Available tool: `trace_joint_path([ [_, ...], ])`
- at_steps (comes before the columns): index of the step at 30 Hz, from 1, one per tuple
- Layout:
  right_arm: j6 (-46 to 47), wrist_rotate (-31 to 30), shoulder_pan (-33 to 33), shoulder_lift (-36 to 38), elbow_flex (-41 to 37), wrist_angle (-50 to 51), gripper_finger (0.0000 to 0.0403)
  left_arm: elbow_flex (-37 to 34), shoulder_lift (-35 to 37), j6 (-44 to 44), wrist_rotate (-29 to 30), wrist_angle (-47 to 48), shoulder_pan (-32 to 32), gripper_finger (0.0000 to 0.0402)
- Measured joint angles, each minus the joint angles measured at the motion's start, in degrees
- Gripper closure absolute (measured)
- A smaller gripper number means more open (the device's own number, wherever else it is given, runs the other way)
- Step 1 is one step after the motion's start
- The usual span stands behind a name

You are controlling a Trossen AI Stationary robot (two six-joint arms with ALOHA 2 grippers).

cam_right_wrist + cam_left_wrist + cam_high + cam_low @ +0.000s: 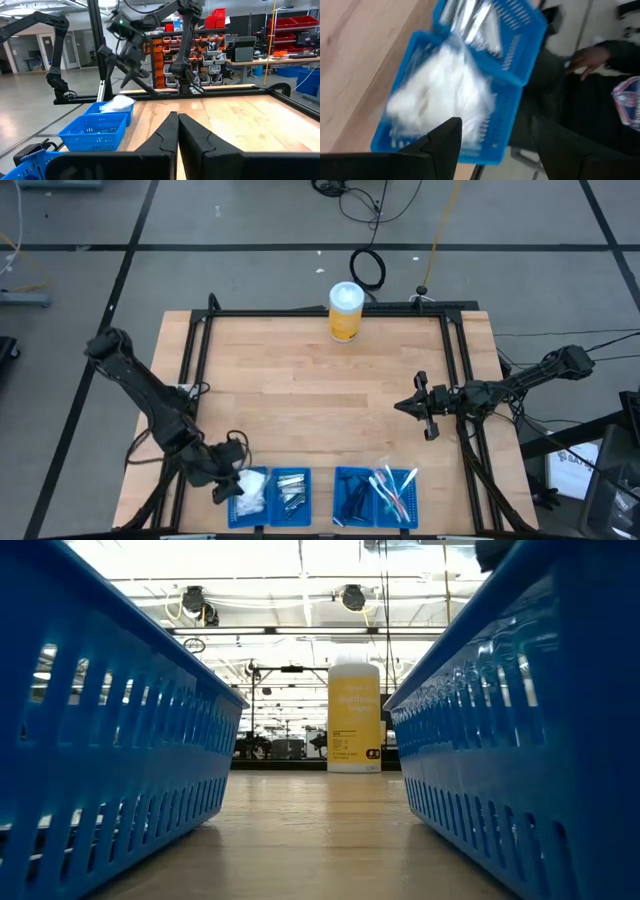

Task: Pick & Place Travel size toiletries
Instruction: Put the white cotton pack into the blue basket, then return to Home Position

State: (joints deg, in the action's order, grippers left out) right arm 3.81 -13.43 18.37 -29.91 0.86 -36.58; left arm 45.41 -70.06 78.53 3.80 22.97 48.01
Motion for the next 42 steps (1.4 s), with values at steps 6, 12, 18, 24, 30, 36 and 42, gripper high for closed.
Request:
trace_joint_path([
  [6, 0.0, 0.0, 0.0, 0.0, 0.0, 0.0, 0.0399, 0.0, 3.1, -6.6, 1.8, -4.0, 0.5, 0.0165],
  [12, 0.0, 0.0, 0.0, 0.0, 0.0, 0.0, 0.0399, 0.0, 9.0, -21.6, 12.8, -4.3, -0.2, 0.0165],
  [18, 0.0, 0.0, 0.0, 0.0, 0.0, 0.0, 0.0399, 0.0, 18.1, -46.3, 20.4, -5.4, -2.1, 0.0165],
  [24, 0.0, 0.0, 0.0, 0.0, 0.0, 0.0, 0.0399, -1.3, 22.1, -66.9, 35.0, -8.9, -3.3, 0.0164],
  [30, 0.0, 0.0, 0.0, 0.0, 0.0, 0.0, 0.0399, -19.2, 30.0, -72.5, 26.3, -29.5, -14.3, 0.0165],
  [36, 0.0, 0.0, 0.0, 0.0, 0.0, 0.0, 0.0399, -34.4, 41.7, -72.0, 19.8, -42.5, -25.9, 0.0165],
  [42, 0.0, 0.0, 0.0, 0.0, 0.0, 0.0, 0.0399, -40.6, 51.4, -71.1, 18.9, -42.2, -34.6, 0.0165],
])
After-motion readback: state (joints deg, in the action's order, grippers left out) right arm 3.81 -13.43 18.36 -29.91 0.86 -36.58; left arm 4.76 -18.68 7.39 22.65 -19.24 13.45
